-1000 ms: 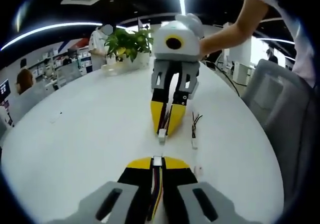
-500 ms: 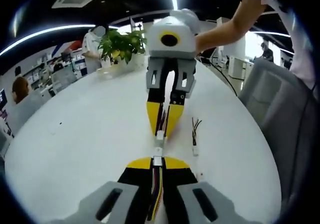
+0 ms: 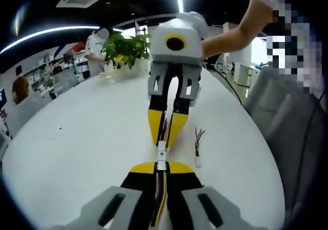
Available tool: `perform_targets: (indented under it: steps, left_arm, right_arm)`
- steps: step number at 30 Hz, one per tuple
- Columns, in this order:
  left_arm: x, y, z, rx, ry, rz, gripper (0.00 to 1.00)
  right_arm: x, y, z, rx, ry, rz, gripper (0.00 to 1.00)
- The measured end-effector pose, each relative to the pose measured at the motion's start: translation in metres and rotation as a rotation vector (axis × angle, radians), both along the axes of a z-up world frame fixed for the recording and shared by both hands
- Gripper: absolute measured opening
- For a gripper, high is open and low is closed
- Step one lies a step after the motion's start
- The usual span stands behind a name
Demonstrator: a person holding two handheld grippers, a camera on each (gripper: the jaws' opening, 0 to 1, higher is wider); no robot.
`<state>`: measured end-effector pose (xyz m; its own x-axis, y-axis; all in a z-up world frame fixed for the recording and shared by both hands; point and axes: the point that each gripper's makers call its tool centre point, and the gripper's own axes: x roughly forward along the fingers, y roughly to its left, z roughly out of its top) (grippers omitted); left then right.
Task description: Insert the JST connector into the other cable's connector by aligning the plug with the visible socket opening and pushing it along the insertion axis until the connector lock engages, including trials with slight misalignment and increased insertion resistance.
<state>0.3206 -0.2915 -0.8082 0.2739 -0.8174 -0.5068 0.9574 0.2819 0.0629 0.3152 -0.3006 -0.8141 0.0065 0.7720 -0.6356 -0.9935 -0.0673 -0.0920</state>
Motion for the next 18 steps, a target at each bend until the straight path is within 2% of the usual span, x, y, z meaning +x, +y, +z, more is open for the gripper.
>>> perform_targets:
  steps: [18]
  left_arm:
    - [-0.0053,0.0021,0.0008,-0.032,0.047,-0.007,0.00]
  right_arm:
    - [-0.0043,0.0026,0.0006,0.004,-0.023,0.048,0.04]
